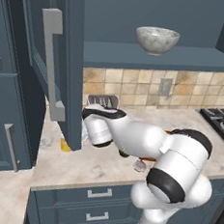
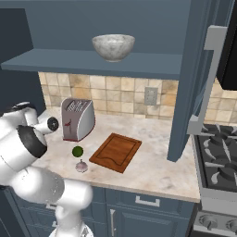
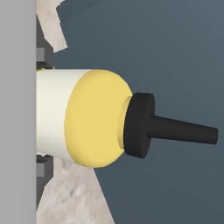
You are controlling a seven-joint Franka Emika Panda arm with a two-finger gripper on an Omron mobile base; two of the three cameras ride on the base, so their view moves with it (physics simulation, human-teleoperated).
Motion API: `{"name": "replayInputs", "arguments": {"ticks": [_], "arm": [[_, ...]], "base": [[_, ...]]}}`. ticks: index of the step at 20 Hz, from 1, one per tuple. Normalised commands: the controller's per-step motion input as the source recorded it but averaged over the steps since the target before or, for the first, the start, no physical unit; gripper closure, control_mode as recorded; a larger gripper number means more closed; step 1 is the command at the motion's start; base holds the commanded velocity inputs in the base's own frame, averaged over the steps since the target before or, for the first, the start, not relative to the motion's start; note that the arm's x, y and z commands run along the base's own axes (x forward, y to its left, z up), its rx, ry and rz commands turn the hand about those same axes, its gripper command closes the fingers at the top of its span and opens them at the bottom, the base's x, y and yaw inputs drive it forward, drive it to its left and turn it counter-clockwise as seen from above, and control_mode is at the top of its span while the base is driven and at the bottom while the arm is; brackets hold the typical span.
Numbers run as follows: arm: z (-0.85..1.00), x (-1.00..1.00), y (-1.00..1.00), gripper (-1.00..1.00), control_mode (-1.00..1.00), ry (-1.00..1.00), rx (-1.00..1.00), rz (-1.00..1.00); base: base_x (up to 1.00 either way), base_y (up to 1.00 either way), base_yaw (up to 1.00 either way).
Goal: Open the cabinet. Place the bowl and condiment on the counter. Then place the lime and garlic on the cutting board.
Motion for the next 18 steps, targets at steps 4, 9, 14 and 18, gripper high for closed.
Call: {"name": "replayInputs", "arguments": {"ticks": [4, 9, 14, 18], "arm": [[-0.34, 0.4, 0.33, 1.0, -1.0, 0.0, 0.0, 0.09], [-0.35, 0.39, 0.22, 1.0, -1.0, -0.01, -0.02, 0.08], [-0.35, 0.19, 0.2, 1.0, -1.0, -0.04, -0.03, 0.06], [-0.25, 0.03, 0.18, 1.0, -1.0, -0.09, -0.04, 0.05]], "base": [[0.0, 0.0, 0.0], [0.0, 0.0, 0.0], [0.0, 0.0, 0.0], [0.0, 0.0, 0.0]]}}
